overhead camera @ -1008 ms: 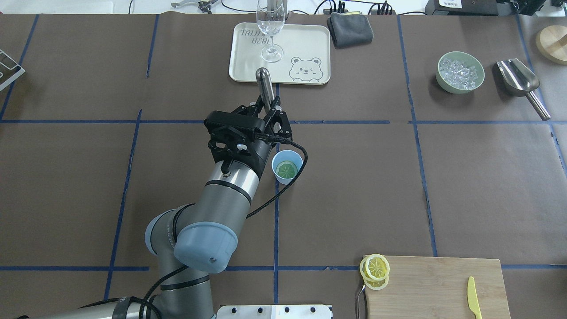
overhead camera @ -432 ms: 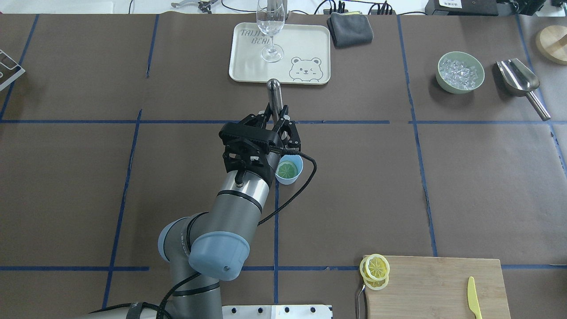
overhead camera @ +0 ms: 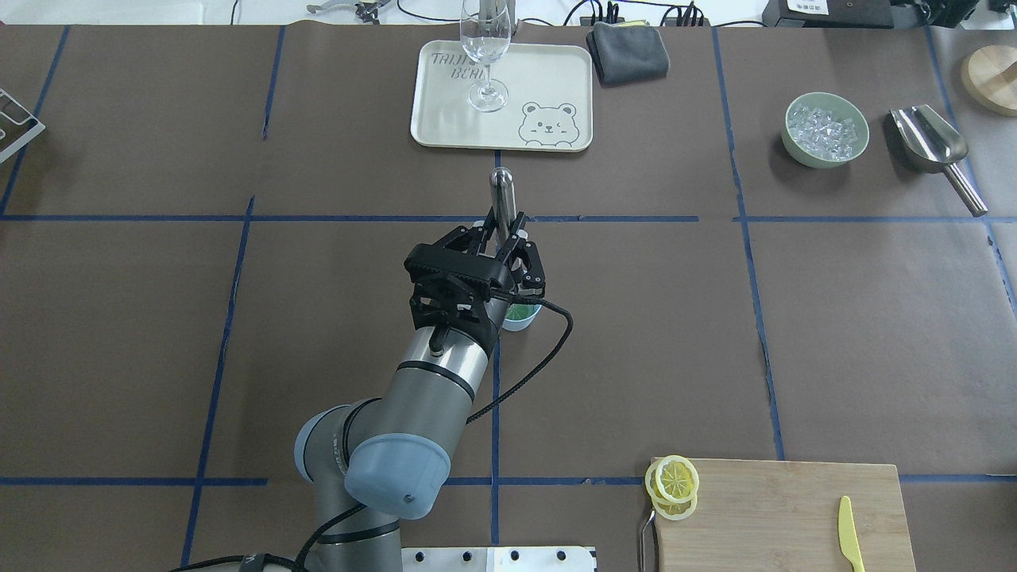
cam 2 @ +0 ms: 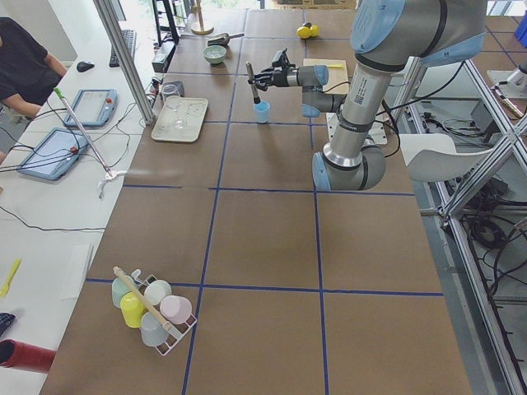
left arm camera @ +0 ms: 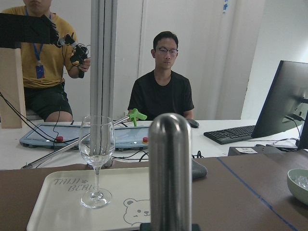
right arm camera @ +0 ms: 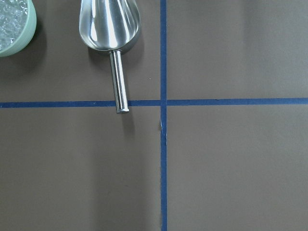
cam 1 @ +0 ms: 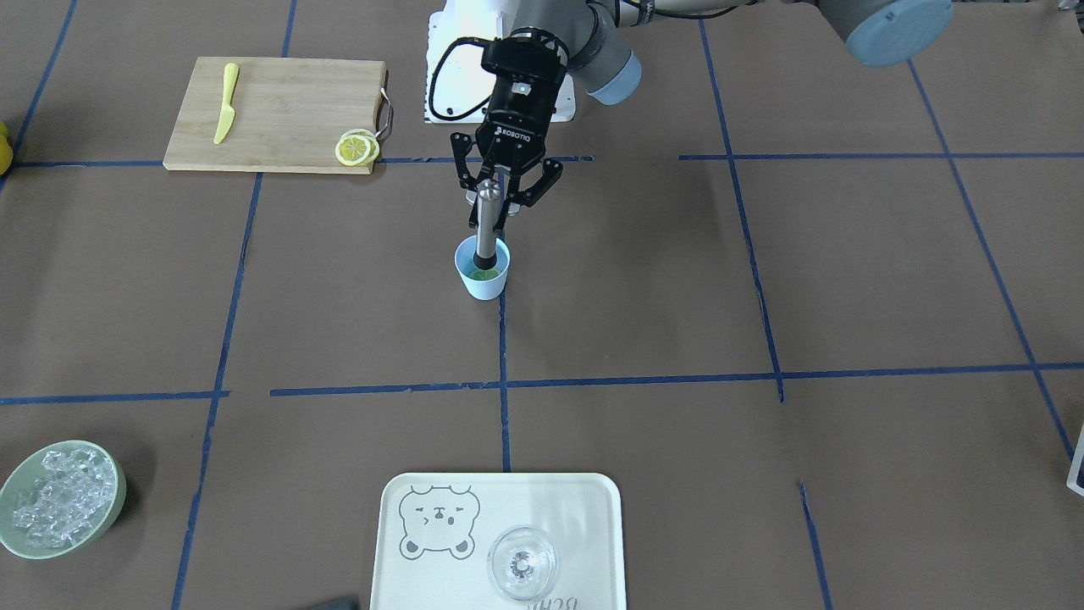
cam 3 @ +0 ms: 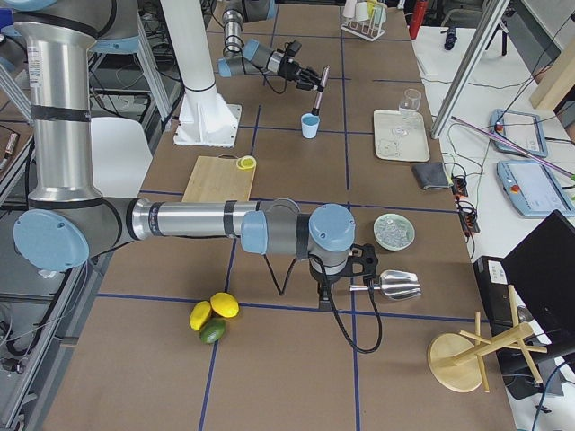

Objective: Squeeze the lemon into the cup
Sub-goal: 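Lower the muddler into the cup and press the lemon slice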

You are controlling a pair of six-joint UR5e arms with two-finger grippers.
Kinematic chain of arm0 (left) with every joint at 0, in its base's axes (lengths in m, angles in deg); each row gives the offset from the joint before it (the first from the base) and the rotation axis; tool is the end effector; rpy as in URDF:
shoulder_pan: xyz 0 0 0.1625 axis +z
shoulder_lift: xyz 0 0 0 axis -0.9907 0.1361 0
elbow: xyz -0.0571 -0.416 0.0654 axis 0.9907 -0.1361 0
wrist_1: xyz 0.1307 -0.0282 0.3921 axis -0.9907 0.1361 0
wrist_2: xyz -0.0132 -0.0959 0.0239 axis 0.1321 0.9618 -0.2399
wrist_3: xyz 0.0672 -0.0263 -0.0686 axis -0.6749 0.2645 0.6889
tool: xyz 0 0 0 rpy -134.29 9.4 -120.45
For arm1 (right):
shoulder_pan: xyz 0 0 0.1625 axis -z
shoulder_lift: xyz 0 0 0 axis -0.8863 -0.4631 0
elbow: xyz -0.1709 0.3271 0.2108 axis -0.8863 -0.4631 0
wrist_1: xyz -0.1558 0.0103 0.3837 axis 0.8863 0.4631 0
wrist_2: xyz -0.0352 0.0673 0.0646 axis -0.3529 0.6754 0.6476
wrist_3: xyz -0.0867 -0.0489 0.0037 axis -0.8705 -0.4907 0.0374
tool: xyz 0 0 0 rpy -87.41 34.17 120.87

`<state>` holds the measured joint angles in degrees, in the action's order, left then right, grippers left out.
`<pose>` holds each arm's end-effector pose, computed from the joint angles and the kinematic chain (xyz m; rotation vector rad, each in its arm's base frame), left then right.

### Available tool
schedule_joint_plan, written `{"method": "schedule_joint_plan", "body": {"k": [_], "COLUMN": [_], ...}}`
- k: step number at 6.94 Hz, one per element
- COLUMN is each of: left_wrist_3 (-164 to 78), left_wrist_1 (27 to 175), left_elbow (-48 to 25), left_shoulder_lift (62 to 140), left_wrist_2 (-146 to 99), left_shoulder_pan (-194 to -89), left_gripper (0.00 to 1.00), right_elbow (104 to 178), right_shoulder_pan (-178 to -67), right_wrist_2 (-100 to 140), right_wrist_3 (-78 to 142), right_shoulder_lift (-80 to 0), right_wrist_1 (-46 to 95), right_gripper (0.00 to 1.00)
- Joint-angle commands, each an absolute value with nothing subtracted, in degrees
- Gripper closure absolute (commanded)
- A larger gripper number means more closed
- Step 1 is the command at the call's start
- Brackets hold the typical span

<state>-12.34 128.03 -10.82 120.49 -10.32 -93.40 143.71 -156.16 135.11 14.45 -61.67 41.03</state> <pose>0.5682 -0.3319 0.1372 1.3081 0.9431 -0.3293 0.0907 -0.4764 0.6257 0.0450 -0.8354 0.0410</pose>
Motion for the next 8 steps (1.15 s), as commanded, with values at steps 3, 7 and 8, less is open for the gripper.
{"method": "schedule_joint_plan", "body": {"k": [3,7,8], "left_wrist_3": [-13.53,-13.54,-13.54], "left_wrist_1": [129.21,133.06,133.6], "left_elbow": [-9.11,-5.08,-4.8], "left_shoulder_lift": [121.05,121.23,121.32], "left_wrist_2": [-10.13,-10.13,-10.13], "left_shoulder_pan": [-92.37,-92.37,-92.37], "left_gripper": [1.0,1.0,1.0], "right_elbow": [143.68,143.68,143.68], "right_shoulder_pan": [-156.19,-156.11,-156.19], "right_wrist_2": [135.0,135.0,135.0], "right_wrist_3": [14.27,14.27,14.27], "right_shoulder_lift": [-62.03,-61.94,-61.94], "right_wrist_1": [41.03,41.03,40.95], "right_gripper": [0.0,0.0,0.0]}}
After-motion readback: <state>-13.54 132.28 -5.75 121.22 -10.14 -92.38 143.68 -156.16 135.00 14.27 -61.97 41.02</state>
